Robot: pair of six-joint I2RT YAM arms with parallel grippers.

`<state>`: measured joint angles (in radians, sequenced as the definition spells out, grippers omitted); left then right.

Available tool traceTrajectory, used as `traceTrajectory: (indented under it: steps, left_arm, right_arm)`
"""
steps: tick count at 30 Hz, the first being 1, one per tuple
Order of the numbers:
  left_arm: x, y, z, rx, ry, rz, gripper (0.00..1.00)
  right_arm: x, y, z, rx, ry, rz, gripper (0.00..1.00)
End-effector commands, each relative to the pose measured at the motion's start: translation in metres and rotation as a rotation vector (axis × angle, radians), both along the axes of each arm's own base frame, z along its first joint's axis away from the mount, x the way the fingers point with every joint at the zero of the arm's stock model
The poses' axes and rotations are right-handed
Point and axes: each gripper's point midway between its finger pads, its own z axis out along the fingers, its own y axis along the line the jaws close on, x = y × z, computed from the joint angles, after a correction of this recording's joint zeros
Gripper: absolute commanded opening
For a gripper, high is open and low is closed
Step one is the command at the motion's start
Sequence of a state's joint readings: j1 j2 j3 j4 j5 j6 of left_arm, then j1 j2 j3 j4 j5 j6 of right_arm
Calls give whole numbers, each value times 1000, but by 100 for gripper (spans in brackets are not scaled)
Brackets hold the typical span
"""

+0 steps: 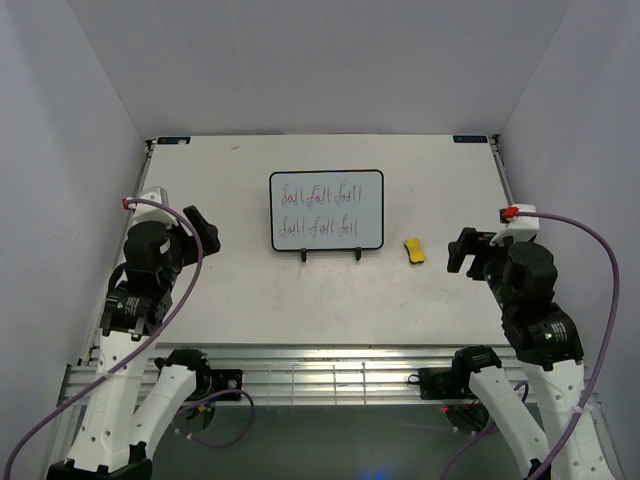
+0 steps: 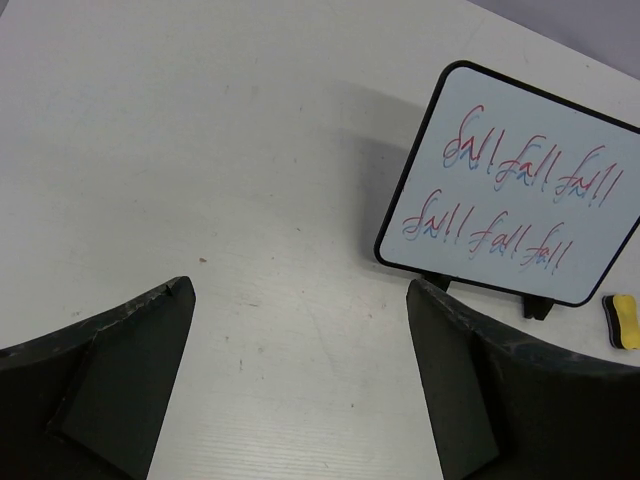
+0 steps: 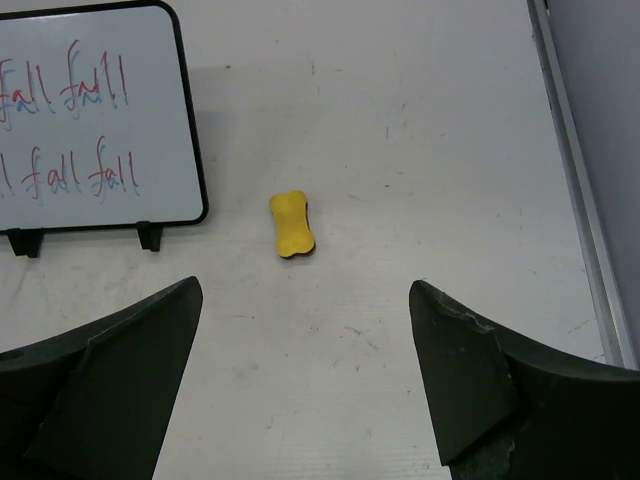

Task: Erase the whiteboard

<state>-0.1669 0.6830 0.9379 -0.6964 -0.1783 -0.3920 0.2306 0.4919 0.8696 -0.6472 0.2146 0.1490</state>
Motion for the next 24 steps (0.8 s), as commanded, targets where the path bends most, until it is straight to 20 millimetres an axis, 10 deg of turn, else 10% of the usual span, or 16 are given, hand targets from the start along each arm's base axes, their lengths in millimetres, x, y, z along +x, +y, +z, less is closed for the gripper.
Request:
traceTrajectory:
  steps: [1, 13, 20, 24]
  left_arm:
    - [1, -6, 20, -16, -57, -31, 98]
    - [32, -67, 9, -118, -107, -336, 98]
    - [98, -126, 1, -216, -119, -703, 98]
    - [141, -118, 10, -320, -176, -769, 98]
  right_arm:
    - [3, 5, 18, 10, -47, 25, 90]
    - [-5, 39, 12, 125, -119, 195, 90]
    - [-13, 73, 0, 155, -51, 396, 90]
    - [-17, 79, -5, 140, -33, 447, 90]
